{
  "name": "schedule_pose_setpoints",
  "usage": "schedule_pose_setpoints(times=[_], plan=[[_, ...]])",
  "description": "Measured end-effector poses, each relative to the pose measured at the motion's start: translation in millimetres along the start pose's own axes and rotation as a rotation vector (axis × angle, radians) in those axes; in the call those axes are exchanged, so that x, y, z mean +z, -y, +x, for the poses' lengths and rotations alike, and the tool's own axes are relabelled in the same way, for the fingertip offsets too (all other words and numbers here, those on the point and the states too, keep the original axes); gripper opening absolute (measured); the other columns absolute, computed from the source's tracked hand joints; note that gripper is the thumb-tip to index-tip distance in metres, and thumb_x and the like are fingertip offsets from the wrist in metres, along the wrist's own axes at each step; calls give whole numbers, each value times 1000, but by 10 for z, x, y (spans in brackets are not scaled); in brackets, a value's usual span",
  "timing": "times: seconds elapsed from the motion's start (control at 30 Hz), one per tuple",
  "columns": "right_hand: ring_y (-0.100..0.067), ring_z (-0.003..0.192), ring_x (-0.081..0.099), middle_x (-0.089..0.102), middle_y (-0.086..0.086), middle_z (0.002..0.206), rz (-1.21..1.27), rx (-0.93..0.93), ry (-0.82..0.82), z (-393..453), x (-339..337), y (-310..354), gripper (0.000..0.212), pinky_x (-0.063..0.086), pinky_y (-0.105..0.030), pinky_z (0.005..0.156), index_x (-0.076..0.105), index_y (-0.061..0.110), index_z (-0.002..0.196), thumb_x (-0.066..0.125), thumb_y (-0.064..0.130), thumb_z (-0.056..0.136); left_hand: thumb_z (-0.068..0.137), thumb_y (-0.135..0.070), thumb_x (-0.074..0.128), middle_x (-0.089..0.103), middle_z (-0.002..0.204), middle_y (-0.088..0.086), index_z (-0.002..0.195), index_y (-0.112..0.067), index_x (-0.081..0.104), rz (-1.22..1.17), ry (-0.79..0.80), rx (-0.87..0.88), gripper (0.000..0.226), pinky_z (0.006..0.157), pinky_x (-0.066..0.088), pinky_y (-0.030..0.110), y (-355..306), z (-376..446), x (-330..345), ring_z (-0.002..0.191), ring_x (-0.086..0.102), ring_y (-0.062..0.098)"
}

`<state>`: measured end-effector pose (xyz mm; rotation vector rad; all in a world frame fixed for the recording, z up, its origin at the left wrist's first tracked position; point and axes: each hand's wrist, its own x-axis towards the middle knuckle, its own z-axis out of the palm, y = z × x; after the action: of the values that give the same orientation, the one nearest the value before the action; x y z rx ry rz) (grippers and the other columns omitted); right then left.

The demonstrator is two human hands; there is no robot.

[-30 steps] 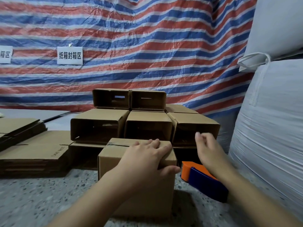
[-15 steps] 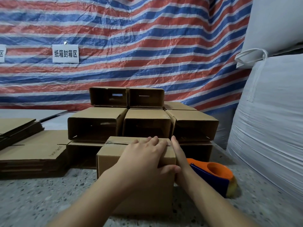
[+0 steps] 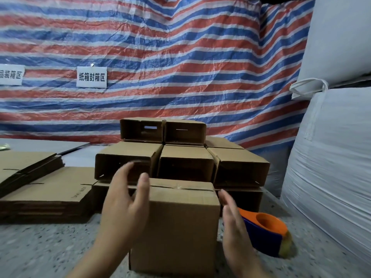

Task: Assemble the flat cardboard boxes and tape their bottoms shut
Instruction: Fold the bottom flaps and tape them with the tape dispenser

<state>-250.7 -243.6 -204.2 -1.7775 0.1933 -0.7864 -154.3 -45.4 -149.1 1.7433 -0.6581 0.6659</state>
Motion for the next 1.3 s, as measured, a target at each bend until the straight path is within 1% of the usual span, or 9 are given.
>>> schedule_pose_setpoints(times=[0.13,0.23,0.4,0.5,0.77,0.93,1.03,1.17,1.3], plan=[[8,103,61,65,15,118,-155,72,55,-158,128,60,59,48,-6,80,48,43,132,25,71,85,86,-62,31,44,143,-11,142,-39,38,-237,187,-293,61,101,30,31,185,-205,-33,123,36,2],[-4,72,67,71,4,77,-245,148,1,81,49,280,63,51,-16,63,68,23,101,25,68,89,92,-48,49,51,133,-15,139,-40,44,-360,210,-355,48,96,38,29,150,-62,-106,120,47,5],[-18,100,66,69,-5,113,-535,417,134,560,-48,428,67,50,-29,76,60,12,131,25,62,103,100,-31,54,67,95,-11,102,-33,62,-228,384,-602,9,66,43,22,219,210,-62,89,61,7],[-26,126,56,57,-11,140,-606,572,226,580,54,283,69,46,-35,99,43,12,150,26,61,104,101,-30,53,68,86,-2,96,-18,67,-104,434,-704,19,61,44,24,361,128,67,82,63,12],[-24,117,60,58,-9,140,-536,598,171,475,-87,302,77,51,-36,92,43,13,151,24,68,100,98,-53,45,70,87,9,92,-9,69,136,358,-639,50,75,56,39,313,112,-83,80,66,22],[-17,124,54,52,-1,142,-516,541,248,99,-62,257,59,46,-39,107,40,19,151,41,53,102,98,-47,50,60,112,-1,134,-16,53,-20,513,-707,47,83,46,33,171,-198,-138,100,57,15],[-8,106,61,61,7,122,-541,376,171,-55,-30,474,49,54,-33,91,48,24,141,46,52,101,96,-37,57,58,118,0,143,-19,45,-153,367,-610,51,81,47,31,-42,-302,-207,104,58,16],[-3,94,59,61,13,106,-377,165,81,63,-203,1179,43,46,-23,70,51,30,132,50,56,98,78,-57,63,63,107,-14,124,-32,55,-313,242,-350,53,77,55,33,-546,21,-564,97,63,10],[-13,85,62,65,4,93,-250,126,105,607,-173,1923,43,47,-27,62,58,25,109,40,63,99,84,-57,52,66,105,2,96,-28,59,-199,134,-132,33,87,51,43,-827,812,-721,97,63,21]])
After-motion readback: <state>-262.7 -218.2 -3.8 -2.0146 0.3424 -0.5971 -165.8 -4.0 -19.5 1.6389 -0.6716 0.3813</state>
